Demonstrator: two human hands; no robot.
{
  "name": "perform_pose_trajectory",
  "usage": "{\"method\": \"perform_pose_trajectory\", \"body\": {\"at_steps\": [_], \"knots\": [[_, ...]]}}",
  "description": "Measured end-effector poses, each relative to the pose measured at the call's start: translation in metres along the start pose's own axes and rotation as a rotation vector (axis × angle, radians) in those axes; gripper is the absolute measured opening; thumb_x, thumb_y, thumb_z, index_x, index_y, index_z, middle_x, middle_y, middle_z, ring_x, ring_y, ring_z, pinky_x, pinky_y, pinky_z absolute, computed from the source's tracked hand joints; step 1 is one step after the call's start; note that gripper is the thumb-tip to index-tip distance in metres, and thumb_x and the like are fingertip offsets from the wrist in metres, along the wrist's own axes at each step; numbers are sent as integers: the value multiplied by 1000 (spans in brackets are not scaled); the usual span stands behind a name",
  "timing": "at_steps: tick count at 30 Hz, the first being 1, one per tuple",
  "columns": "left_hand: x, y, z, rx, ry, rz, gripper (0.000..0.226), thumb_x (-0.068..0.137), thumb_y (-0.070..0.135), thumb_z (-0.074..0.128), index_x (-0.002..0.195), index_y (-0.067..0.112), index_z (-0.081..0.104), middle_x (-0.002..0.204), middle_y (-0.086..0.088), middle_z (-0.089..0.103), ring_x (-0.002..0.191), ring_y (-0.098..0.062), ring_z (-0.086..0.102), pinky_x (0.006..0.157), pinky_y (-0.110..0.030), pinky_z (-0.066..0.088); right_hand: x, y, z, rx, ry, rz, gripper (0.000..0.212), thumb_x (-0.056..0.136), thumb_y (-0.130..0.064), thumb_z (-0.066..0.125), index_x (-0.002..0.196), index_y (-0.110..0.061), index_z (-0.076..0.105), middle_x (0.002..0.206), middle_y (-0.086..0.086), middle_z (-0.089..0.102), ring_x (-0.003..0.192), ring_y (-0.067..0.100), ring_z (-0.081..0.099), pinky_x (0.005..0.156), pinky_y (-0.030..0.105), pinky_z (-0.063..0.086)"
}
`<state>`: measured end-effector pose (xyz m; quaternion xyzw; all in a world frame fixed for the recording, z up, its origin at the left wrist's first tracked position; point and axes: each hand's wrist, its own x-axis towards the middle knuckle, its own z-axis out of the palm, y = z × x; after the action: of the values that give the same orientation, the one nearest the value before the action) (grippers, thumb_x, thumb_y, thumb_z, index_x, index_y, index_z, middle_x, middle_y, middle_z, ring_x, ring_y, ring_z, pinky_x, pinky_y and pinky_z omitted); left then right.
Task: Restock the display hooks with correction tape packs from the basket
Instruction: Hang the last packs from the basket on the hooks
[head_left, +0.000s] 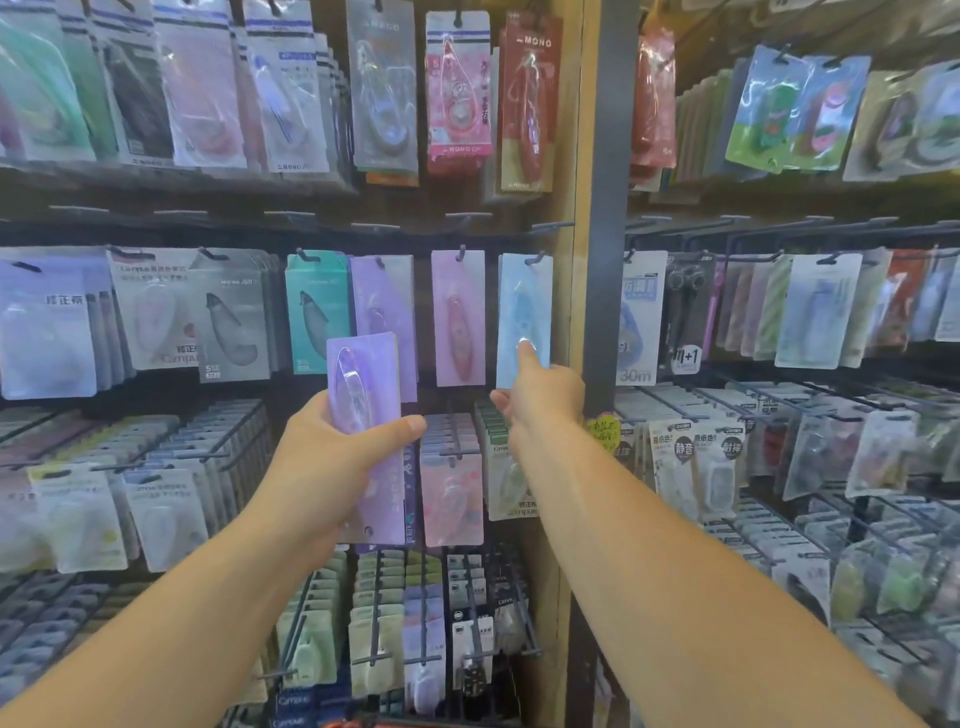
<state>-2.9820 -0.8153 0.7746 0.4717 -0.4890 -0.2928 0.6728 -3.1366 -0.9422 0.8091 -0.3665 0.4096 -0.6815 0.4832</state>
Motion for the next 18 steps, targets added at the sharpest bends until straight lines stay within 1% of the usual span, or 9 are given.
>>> {"method": "perform_pose_trajectory", "body": {"at_steps": [3,6,8,10,11,13,15,17,18], "knots": [[-2,-1,-1,-6,-1,-14,29,83,15,86,107,22,70,76,5,77,67,-15,71,67,-36,56,10,-1,11,-23,30,42,34,99,-39,64,110,-8,54,88,2,55,73,27,69,65,34,61],[-5,-1,-3,-25,10,-10,27,84,13,84,105,22,69,73,8,75,60,-9,70,54,-28,52,15,0,13,14,50,64,35,99,-38,66,109,-7,53,87,2,55,75,26,67,64,32,58],[-9,2,-4,-36,8,0,28,83,14,85,106,23,70,78,6,77,64,-12,71,53,-28,52,9,2,11,14,28,102,34,98,-38,66,108,-7,54,96,6,60,76,23,68,60,28,55],[-13,4,-3,-25,0,11,33,80,15,89,106,24,71,84,3,78,71,-17,73,60,-34,55,-3,3,6,35,-35,124,40,95,-38,70,119,-9,57,112,9,63,85,23,68,58,27,56],[-15,5,-3,-11,-7,16,37,77,16,92,106,25,71,87,3,79,74,-18,74,64,-35,56,-12,2,2,48,-80,120,41,93,-39,73,120,-13,56,116,8,61,94,24,67,61,29,59],[-20,5,-1,42,-28,28,43,74,19,95,107,27,70,87,6,79,76,-13,73,66,-33,54,-41,-4,-13,41,-202,48,41,92,-37,76,120,-22,51,113,0,57,110,24,62,77,38,63],[-27,4,2,136,-92,27,48,71,22,97,110,28,69,90,9,79,77,-7,73,65,-26,53,-70,-11,-34,-89,-374,-87,45,93,-37,74,130,-18,57,120,-5,62,114,21,63,85,42,63],[-35,2,8,269,-205,11,49,72,22,96,112,30,69,97,11,80,86,-5,75,69,-23,56,-92,-19,-58,-277,-633,-157,36,93,-39,72,120,-15,70,113,1,75,99,20,71,78,40,62],[-39,0,11,346,-262,4,50,72,26,96,113,32,69,100,12,80,91,-6,76,75,-27,59,-100,-22,-68,-385,-756,-148,28,94,-37,72,111,-15,73,105,6,78,88,20,72,71,37,61]]}}
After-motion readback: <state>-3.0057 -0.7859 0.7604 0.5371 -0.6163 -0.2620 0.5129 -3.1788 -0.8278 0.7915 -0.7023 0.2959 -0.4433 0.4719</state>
